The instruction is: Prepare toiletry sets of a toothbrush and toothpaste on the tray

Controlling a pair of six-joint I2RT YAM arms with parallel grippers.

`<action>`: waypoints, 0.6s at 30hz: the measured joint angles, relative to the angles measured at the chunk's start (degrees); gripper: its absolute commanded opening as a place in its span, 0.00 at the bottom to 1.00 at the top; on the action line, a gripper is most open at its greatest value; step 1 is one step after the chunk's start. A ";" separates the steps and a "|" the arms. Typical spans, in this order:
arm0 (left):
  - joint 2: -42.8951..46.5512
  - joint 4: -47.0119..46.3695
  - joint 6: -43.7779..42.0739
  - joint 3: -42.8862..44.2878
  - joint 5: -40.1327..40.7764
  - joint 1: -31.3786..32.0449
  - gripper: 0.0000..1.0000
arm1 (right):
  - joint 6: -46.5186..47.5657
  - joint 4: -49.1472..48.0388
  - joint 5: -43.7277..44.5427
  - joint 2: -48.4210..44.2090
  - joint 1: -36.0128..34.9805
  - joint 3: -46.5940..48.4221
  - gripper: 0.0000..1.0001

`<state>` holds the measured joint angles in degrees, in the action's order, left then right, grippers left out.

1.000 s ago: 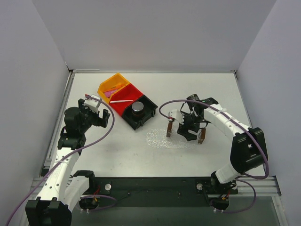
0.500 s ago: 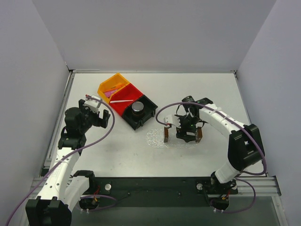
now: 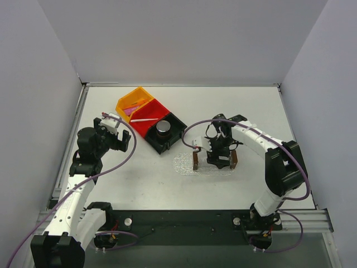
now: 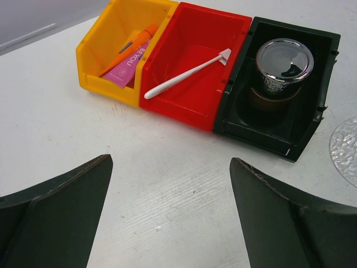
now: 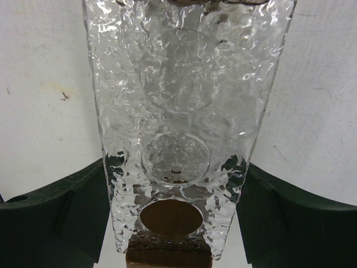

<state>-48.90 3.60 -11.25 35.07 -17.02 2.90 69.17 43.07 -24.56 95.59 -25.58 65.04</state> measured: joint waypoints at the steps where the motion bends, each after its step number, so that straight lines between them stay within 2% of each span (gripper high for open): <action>1: 0.00 0.00 0.00 0.00 0.00 0.00 0.97 | -0.11 -0.02 0.00 0.00 0.00 0.13 0.08; 18: 0.15 -0.24 -0.04 -0.15 -0.37 0.00 0.97 | -2.29 -1.07 0.07 0.00 -0.02 0.22 0.09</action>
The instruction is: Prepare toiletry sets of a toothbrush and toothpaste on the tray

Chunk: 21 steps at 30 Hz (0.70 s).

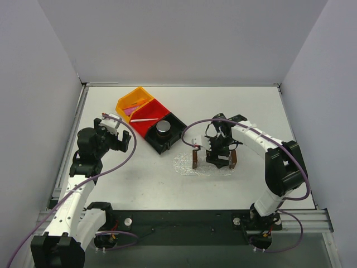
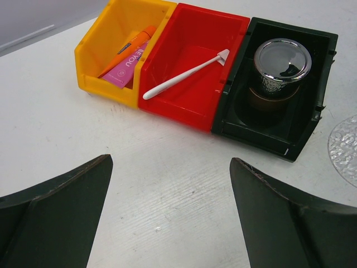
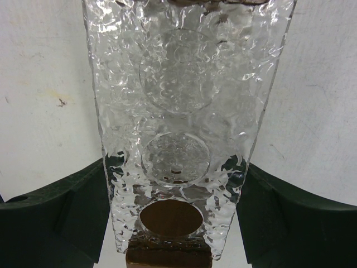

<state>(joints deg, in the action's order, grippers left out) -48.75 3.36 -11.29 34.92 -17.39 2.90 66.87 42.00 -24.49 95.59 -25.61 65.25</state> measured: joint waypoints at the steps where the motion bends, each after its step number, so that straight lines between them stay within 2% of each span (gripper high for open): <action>1: 0.09 -0.07 0.00 -0.13 0.00 0.00 0.97 | -0.15 -0.11 0.00 0.00 0.00 0.00 0.09; 14: 0.35 -0.13 0.00 -0.50 -0.02 0.00 0.97 | -0.39 -1.53 0.20 -0.02 0.00 -1.14 0.12; 21: 0.35 -0.13 0.00 -0.50 -0.02 0.00 0.98 | -0.37 -1.75 0.24 -0.07 0.00 -1.36 0.23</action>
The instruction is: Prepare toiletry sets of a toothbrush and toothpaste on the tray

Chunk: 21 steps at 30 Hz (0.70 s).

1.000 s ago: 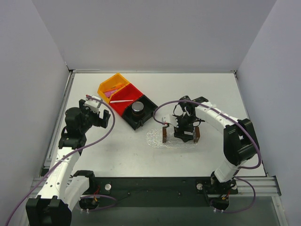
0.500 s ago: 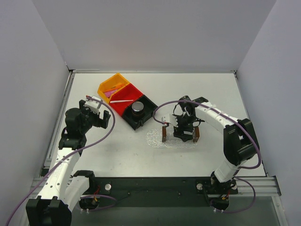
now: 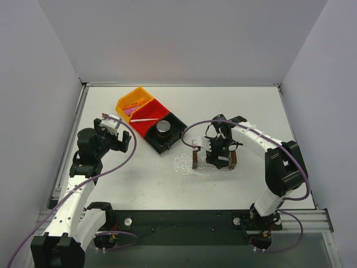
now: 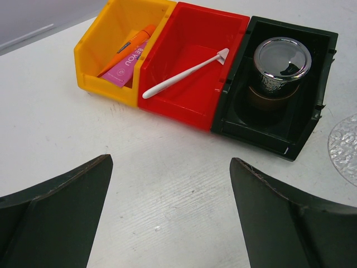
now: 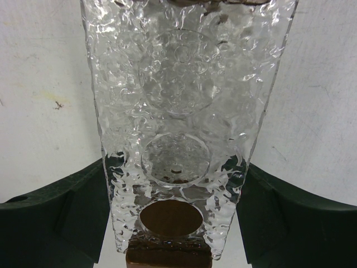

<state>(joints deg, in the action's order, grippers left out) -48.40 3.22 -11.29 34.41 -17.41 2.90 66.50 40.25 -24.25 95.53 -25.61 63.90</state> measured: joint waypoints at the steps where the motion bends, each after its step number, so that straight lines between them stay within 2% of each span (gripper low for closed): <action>1: 0.00 0.00 0.00 0.00 0.00 0.00 0.98 | 0.00 -0.02 0.00 -0.02 0.00 -0.02 0.24; 5: 0.00 0.00 -0.02 -0.02 0.00 0.00 0.97 | -0.02 -0.04 0.02 -0.02 0.00 -0.04 0.34; 6: 0.00 -0.02 -0.04 -0.04 0.00 0.00 0.98 | -0.02 -0.04 0.02 -0.02 0.00 -0.04 0.40; 9: 0.04 0.02 -0.09 -0.26 0.00 0.00 0.97 | -0.04 -0.07 0.07 -0.07 -0.04 -0.04 0.50; 12: 0.07 -0.02 -0.17 -0.33 0.00 0.00 0.97 | -0.17 -0.13 0.44 -0.15 -0.07 -0.07 0.56; 15: 0.07 -0.02 -0.20 -0.33 0.02 0.00 0.97 | -0.44 -0.33 0.74 -0.20 -0.07 -0.09 0.67; 19: 0.07 -0.02 -0.22 -0.33 0.00 0.00 0.97 | -0.70 -0.92 1.36 -0.37 -0.26 -0.15 0.70; 21: 0.07 -0.02 -0.31 -0.33 0.02 0.00 0.97 | -0.94 -1.22 1.62 -0.39 -0.26 -0.17 0.82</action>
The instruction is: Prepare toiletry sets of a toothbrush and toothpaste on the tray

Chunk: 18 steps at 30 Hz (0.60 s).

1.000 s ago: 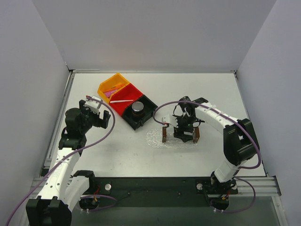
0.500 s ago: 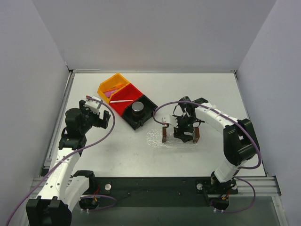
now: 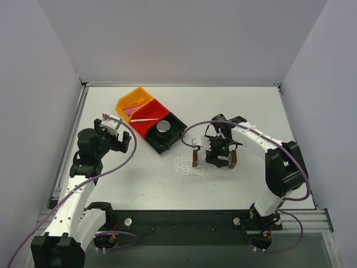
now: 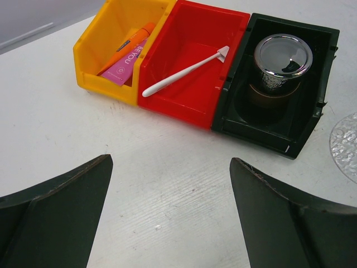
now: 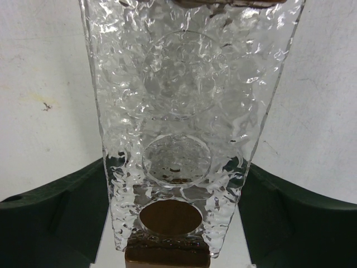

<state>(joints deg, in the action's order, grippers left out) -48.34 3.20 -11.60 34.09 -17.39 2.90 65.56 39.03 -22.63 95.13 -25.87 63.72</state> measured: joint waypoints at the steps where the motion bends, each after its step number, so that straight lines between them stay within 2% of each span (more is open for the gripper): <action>1: 0.00 0.00 -0.07 0.00 0.00 0.00 0.98 | -0.17 -0.13 0.13 0.00 0.00 0.00 0.83; 18: 0.00 0.00 -0.13 -0.42 -0.02 0.00 0.97 | -0.90 -0.72 1.36 -1.84 -0.02 -0.22 0.86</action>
<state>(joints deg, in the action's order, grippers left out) -48.34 3.20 -11.73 33.67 -17.41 2.90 64.66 38.30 -21.28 93.30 -25.89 63.51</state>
